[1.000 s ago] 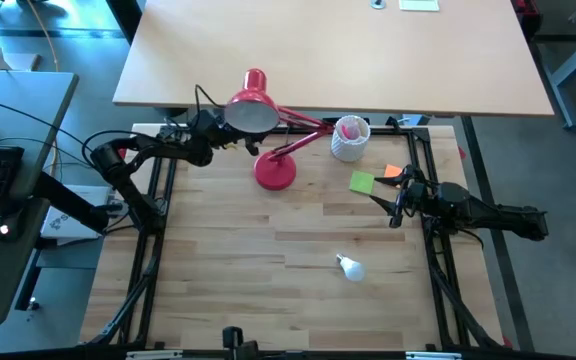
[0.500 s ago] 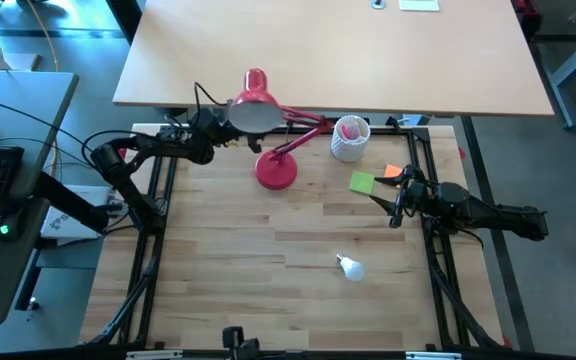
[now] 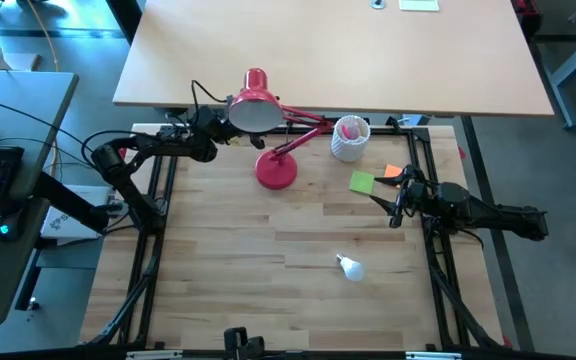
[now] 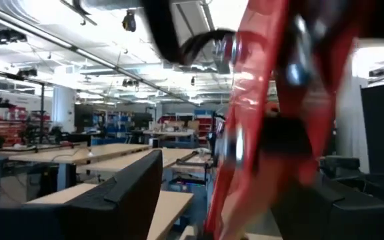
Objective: Screw lightbulb
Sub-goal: Adjust the red lamp
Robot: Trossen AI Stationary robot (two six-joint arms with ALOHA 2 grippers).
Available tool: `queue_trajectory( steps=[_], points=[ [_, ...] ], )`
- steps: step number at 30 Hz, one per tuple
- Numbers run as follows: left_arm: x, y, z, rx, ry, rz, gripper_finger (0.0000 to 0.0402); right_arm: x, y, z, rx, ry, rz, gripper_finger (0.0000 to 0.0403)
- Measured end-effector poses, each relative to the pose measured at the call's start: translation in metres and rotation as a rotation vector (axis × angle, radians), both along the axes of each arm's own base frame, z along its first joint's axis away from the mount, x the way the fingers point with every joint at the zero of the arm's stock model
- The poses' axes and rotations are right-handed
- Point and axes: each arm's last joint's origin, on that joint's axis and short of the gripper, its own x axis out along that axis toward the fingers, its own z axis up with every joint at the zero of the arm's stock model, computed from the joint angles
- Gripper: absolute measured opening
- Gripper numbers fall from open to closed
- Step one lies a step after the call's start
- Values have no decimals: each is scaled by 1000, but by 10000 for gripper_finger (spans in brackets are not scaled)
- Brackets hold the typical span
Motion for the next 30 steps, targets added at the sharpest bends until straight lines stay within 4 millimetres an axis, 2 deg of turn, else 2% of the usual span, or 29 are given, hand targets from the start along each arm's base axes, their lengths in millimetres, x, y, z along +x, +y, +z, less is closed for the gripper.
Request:
queue_trajectory(
  steps=[6,10,15,23,27,30],
  points=[
    [7,3,5,-5,50,-19,250,0,0,0,0,0,0,247],
    [9,0,5,24,54,-19,236,0,0,0,0,0,0,247],
    [11,-5,8,54,31,-30,176,0,0,0,0,0,0,247],
    [13,-4,5,60,66,25,24,0,0,0,0,0,0,247],
    [16,-2,0,15,79,98,24,0,0,0,0,0,1,247],
    [19,-2,-11,-5,92,116,24,0,0,0,0,0,0,247]
  ],
)
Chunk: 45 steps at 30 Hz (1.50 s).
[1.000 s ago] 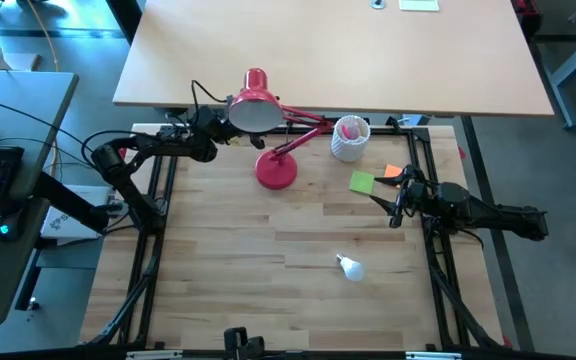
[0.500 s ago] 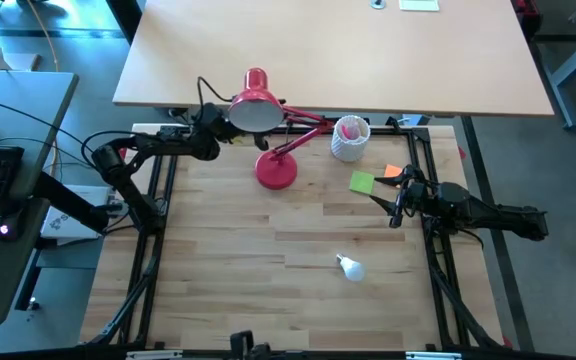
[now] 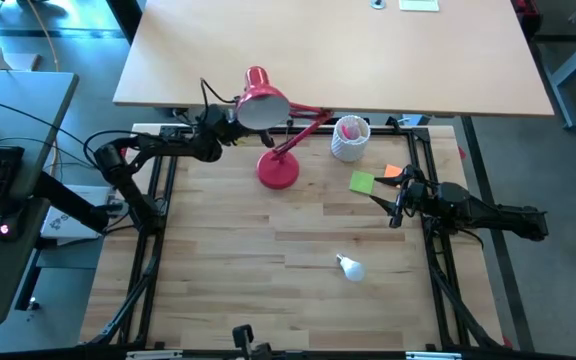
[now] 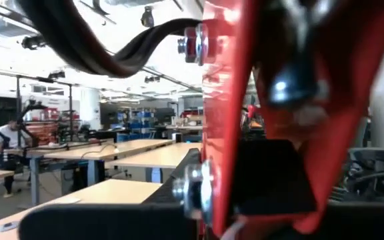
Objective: Screw lightbulb
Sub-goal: Adjust the red lamp
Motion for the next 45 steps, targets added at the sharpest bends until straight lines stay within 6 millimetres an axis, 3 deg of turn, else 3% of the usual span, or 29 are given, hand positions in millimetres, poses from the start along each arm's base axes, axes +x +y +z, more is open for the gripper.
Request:
queue_trajectory(
  steps=[5,16,31,45],
  points=[
    [0,-3,-20,-33,3,-10,23,0,0,0,0,0,0,247],
    [1,-21,-40,-22,54,-27,14,0,0,0,0,2,0,247],
    [2,-20,-45,-112,57,-32,27,0,0,0,0,4,1,247],
    [-13,-23,-23,-208,177,27,23,0,0,0,0,5,1,247]
  ],
)
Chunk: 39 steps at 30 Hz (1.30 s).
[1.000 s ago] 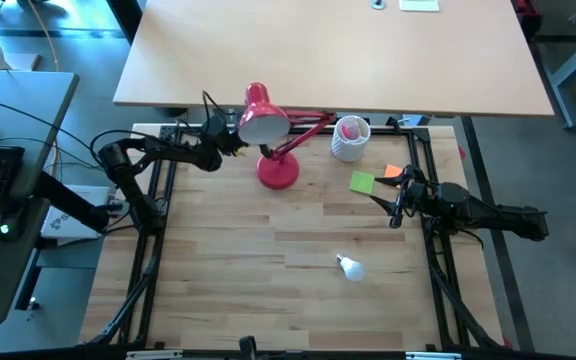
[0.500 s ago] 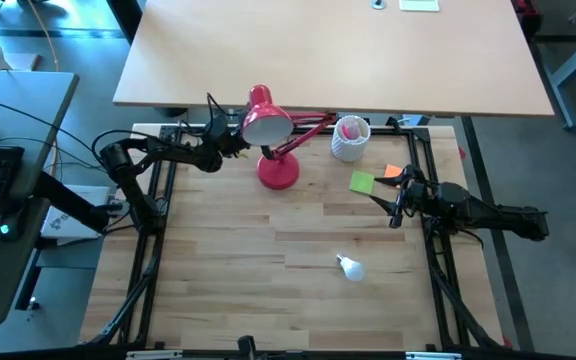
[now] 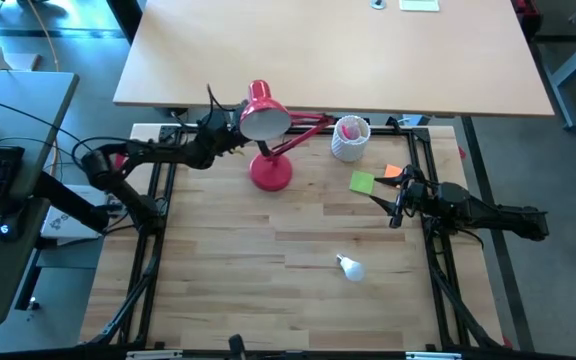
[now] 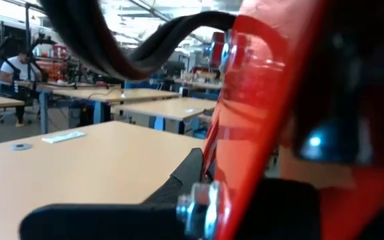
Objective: Screw lightbulb
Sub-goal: Adjust the red lamp
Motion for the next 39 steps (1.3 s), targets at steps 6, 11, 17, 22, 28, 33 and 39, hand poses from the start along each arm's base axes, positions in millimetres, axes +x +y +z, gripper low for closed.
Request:
queue_trajectory(
  steps=[6,11,17,22,28,33,39],
  points=[
    [1,0,-2,29,31,0,23,0,0,0,0,0,0,247],
    [1,0,-2,31,33,2,29,0,0,0,0,0,0,247],
    [-1,0,-15,-22,107,-1,78,0,0,0,0,0,0,247],
    [-4,2,-22,-50,200,6,134,0,0,0,0,0,0,247],
    [-4,1,-24,-37,242,0,173,0,0,0,0,0,0,247],
    [-2,-3,-25,4,280,-19,176,0,0,0,0,0,0,247],
    [-7,-7,-34,96,349,-35,177,0,0,0,0,0,0,247]
  ],
)
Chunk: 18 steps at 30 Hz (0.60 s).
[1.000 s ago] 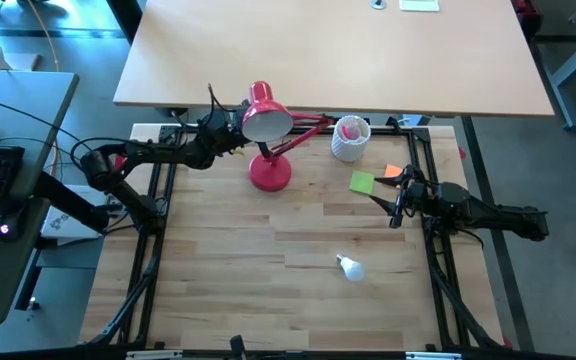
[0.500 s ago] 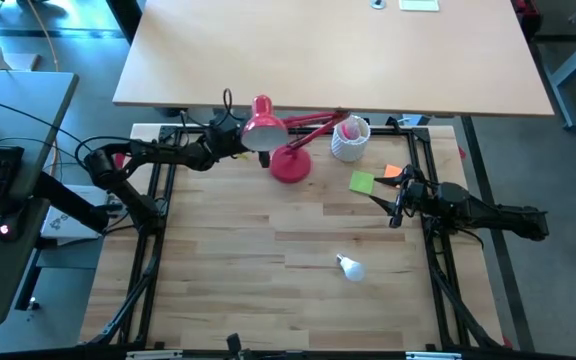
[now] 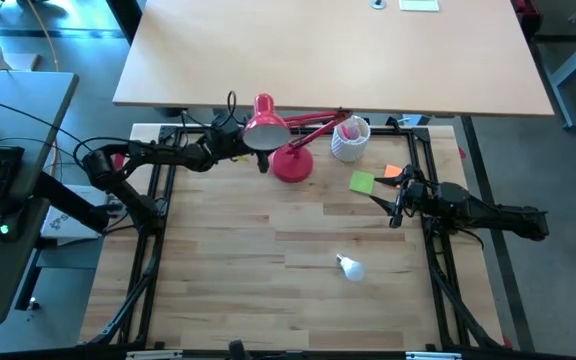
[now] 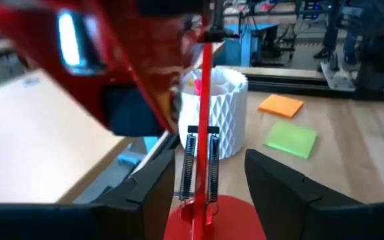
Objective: Screw lightbulb
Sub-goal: Adjust the red lamp
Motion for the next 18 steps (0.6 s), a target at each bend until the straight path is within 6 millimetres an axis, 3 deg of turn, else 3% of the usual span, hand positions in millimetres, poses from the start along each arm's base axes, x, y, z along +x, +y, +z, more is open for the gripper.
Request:
queue_trajectory(
  steps=[6,11,18],
  points=[
    [-32,-20,-26,53,-178,18,177,0,0,0,0,0,0,247],
    [-49,-28,-36,63,-223,90,177,0,0,0,0,0,0,247],
    [-50,-29,-25,190,-292,89,177,0,0,0,0,0,0,247]
  ],
)
